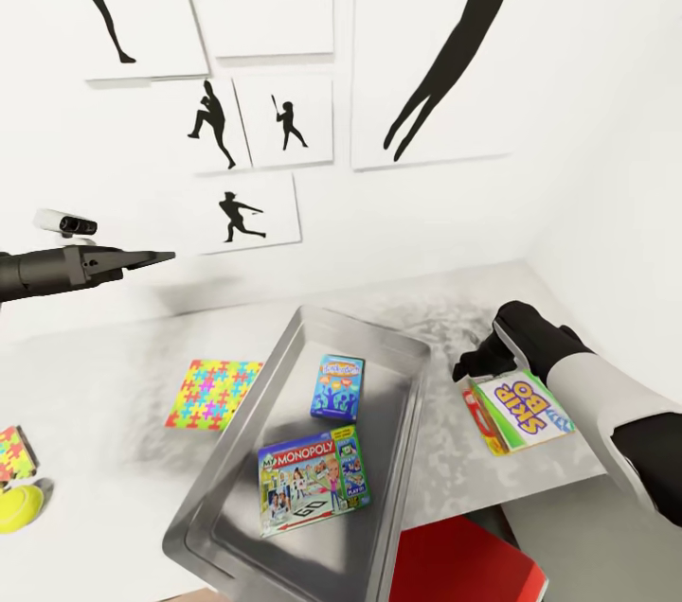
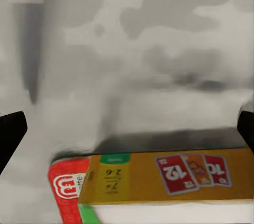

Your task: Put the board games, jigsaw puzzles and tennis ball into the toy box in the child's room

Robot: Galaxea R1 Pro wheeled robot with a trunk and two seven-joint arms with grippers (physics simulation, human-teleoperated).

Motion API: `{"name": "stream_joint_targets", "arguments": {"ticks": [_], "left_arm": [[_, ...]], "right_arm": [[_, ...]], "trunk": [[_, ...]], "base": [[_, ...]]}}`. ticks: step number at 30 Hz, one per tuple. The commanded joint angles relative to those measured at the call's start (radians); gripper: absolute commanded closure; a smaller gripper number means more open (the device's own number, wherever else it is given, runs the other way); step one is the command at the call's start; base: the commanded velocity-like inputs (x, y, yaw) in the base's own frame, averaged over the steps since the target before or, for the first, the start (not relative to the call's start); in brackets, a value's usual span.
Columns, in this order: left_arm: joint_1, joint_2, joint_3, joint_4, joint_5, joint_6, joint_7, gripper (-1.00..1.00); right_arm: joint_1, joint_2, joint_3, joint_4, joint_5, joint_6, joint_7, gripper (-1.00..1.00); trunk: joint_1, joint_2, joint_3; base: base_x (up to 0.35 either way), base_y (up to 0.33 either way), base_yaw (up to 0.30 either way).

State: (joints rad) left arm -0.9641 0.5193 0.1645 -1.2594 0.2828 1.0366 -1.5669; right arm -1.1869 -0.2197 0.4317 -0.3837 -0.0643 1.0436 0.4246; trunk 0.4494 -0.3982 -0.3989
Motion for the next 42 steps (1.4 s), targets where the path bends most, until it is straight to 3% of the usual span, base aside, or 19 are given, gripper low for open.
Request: {"name": "stream_joint_targets", "arguments": {"ticks": [1,28,42], "left_arm": [[-0.001,0.0,0.0,0.0,-0.001,0.011,-0.004,-1.0],[-0.001,-0.001,0.0,0.001,-0.002,0.011,-0.004,-1.0],[-0.001,-0.001,0.0,0.003,-0.002,0.011,-0.004,-1.0]], "right_arm": [[0.001,-0.001,0.008,-0.001,-0.006,0.004,0.0,-1.0],[0.028,-0.002,0.008,-0.001,-0.008,0.004,0.0,-1.0],[0.03,-0.002,0.008,-0.001,-0.009,0.004,0.0,-1.0]], "trunk": [[0.001,-0.002,-0.001],[0.001,-0.002,0.003],[0.001,-0.002,0.021]], "base": [[0.0,0.0,0.0],[0.0,0.0,0.0],[0.0,0.0,-0.059]]}}
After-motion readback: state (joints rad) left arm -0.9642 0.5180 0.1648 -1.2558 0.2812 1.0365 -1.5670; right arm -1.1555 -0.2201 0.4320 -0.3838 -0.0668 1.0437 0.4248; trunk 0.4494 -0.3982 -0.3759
